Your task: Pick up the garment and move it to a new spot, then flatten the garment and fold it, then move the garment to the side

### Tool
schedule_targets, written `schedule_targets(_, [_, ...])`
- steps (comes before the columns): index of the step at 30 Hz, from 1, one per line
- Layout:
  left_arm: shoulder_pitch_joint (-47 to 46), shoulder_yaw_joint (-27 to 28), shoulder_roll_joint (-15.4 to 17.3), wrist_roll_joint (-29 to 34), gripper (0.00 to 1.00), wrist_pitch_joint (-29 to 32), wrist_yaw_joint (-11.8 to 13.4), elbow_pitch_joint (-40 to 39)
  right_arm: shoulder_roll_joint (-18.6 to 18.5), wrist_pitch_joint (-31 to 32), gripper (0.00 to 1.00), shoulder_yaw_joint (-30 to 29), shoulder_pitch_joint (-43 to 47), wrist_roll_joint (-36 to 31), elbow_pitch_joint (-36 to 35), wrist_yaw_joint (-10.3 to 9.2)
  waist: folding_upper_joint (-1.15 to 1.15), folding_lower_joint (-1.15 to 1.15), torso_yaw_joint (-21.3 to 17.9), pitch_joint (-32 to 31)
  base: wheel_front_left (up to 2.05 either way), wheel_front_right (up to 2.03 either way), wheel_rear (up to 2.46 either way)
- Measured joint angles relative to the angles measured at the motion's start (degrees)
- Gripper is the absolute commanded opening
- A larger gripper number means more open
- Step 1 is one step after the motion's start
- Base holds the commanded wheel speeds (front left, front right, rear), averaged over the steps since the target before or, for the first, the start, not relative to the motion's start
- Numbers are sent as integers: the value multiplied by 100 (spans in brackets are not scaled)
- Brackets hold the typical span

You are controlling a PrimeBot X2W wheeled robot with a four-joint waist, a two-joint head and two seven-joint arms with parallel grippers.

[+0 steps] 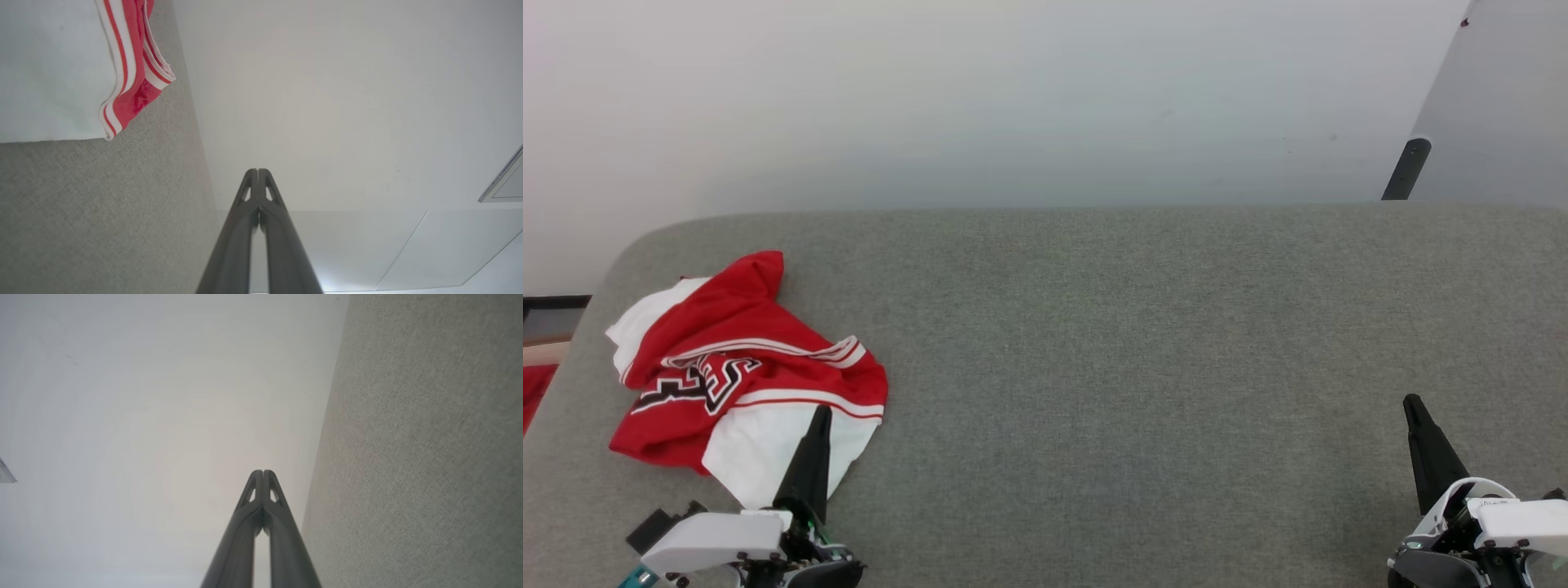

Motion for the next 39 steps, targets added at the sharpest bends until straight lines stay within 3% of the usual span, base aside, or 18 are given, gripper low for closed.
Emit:
schedule_targets(34, [0, -2, 0, 0, 0, 0, 0, 0, 0, 0, 0, 0, 0, 0, 0, 0, 0, 0, 0, 0, 0, 0, 0])
schedule_targets(35, [9, -2, -3, 0, 100, -1, 0, 14, 0, 0, 100, -1, 4, 0, 15, 1, 0, 0, 0, 0, 0, 0, 0])
schedule_targets(39, [191, -14, -52, 0, 100, -2, 0, 215, 30, 0, 100, -1, 153, 0, 221, -3, 0, 0, 0, 0, 0, 0, 0])
